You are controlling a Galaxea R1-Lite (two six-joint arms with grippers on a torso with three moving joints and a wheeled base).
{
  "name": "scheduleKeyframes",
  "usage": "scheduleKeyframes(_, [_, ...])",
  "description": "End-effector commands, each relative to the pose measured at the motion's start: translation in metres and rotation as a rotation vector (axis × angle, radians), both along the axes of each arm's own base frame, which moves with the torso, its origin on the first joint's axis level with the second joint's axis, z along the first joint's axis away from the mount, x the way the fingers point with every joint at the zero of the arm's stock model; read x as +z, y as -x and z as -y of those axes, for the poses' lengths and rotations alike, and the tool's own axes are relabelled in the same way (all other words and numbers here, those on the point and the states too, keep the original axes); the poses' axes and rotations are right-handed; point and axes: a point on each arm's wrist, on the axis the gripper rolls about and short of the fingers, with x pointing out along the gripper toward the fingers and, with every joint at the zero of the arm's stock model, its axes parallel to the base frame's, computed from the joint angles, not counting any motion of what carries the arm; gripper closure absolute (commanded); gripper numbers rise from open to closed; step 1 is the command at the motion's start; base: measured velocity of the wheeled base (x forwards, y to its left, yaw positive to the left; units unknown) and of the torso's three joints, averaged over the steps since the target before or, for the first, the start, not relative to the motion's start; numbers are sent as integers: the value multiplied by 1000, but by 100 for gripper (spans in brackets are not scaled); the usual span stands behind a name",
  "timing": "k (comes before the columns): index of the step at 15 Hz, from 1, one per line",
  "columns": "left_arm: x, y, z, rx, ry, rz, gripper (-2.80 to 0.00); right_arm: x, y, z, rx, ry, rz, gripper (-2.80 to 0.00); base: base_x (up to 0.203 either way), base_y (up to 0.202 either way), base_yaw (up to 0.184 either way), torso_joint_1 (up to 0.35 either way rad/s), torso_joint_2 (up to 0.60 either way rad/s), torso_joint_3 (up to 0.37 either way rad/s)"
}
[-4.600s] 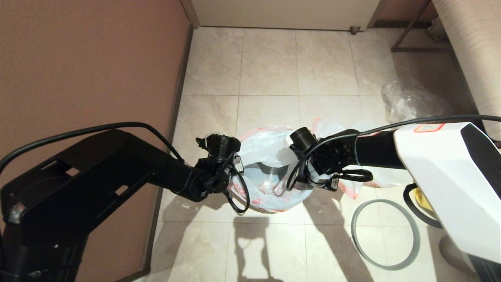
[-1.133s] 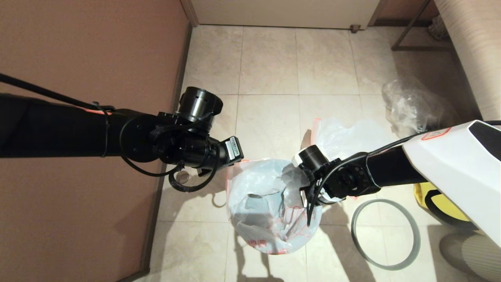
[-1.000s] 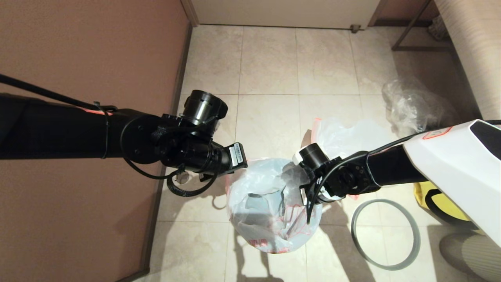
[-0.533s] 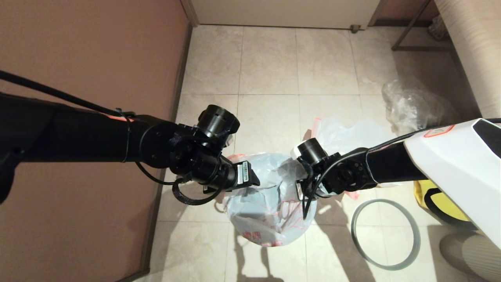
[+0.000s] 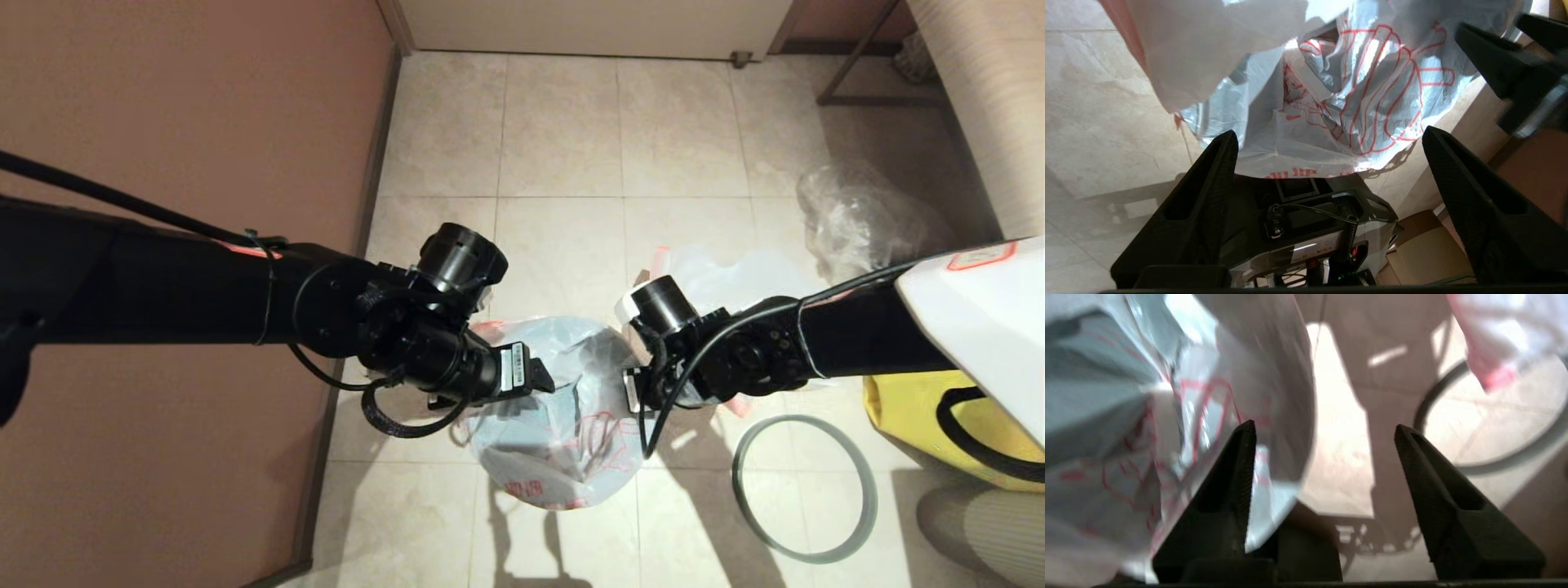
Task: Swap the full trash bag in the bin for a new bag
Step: Put the new garbage bag on the trash can
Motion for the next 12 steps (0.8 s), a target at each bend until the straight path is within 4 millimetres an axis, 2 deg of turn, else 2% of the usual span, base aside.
scheduleKeyframes(1, [-5,3,6,-16,-8,-13,-280,38,33,20,-23,-11,-17,-280,0,0,0,0,0,0])
scheduleKeyframes(2, [-9,6,13,-32,-18,-21,-280,51,45,30,-37,-22,-20,0,0,0,0,0,0,0])
scheduleKeyframes(3, [-14,10,19,-47,-33,-28,-68,63,57,40,-48,-43,-8,0,0,0,0,0,0,0])
scheduleKeyframes(4, [-19,11,25,-49,-50,-20,0,73,67,52,-63,-81,11,0,0,0,0,0,0,0])
scheduleKeyframes(6, [-30,5,42,-25,-87,54,0,83,88,79,-86,-168,4,0,0,0,0,0,0,0])
scheduleKeyframes(8, [-48,-12,59,5,-187,114,0,82,102,115,-133,-237,-33,0,0,0,0,0,0,0])
scheduleKeyframes(10, [-81,-30,71,16,-321,135,0,82,109,140,-180,-283,-46,0,0,0,0,0,0,0])
scheduleKeyframes(12, [-119,-49,82,39,-430,143,0,86,117,154,-190,-330,-43,0,0,0,0,0,0,0])
